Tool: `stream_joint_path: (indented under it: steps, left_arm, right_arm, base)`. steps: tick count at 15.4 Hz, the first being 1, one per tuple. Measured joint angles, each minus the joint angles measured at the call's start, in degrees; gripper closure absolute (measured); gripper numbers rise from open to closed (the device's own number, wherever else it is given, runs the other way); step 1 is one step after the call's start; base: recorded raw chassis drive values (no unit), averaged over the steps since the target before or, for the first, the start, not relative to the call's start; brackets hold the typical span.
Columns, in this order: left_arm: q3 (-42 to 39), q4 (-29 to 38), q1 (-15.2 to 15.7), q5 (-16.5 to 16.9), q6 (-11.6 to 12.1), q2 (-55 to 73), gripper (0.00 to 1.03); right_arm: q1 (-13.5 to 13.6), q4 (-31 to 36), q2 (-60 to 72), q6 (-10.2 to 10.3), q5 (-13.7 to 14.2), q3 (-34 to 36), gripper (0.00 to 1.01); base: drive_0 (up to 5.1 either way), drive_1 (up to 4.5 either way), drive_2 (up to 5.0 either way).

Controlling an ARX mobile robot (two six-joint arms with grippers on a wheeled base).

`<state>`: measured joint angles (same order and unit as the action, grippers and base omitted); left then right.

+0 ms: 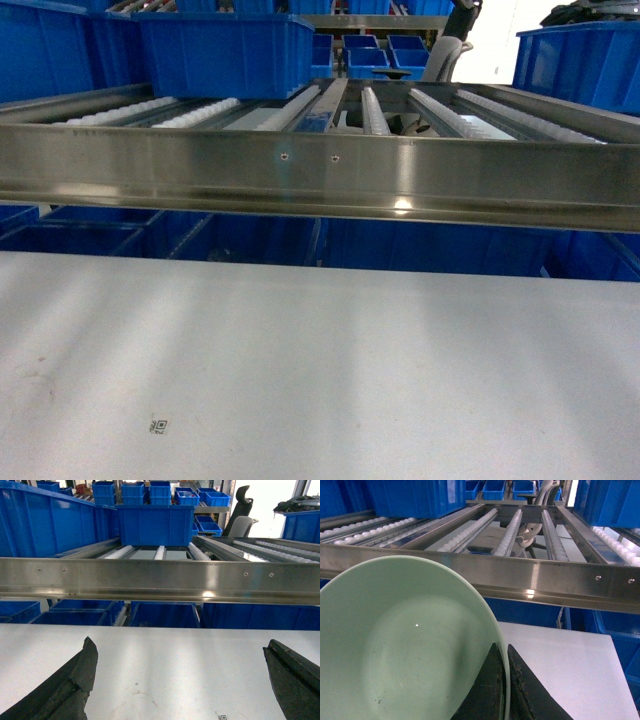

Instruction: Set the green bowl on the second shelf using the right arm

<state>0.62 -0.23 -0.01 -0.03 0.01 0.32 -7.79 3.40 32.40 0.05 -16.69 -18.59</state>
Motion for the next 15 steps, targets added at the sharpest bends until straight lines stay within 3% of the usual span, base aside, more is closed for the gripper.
stream_joint_path:
  steps: [4, 15]
  left_arm:
    - [0.0, 0.0, 0.0, 0.0, 0.0, 0.0, 0.05]
    - [0.0, 0.0, 0.0, 0.0, 0.0, 0.0, 0.05]
  right_arm:
    - [0.3, -0.2, 0.1, 0.0, 0.2, 0.6, 0.99]
    - [0.3, -0.2, 0.1, 0.2, 0.4, 0.6, 0.99]
  base:
    - [0.0, 0.00, 0.0]
    - [-4.8, 2.60, 2.6]
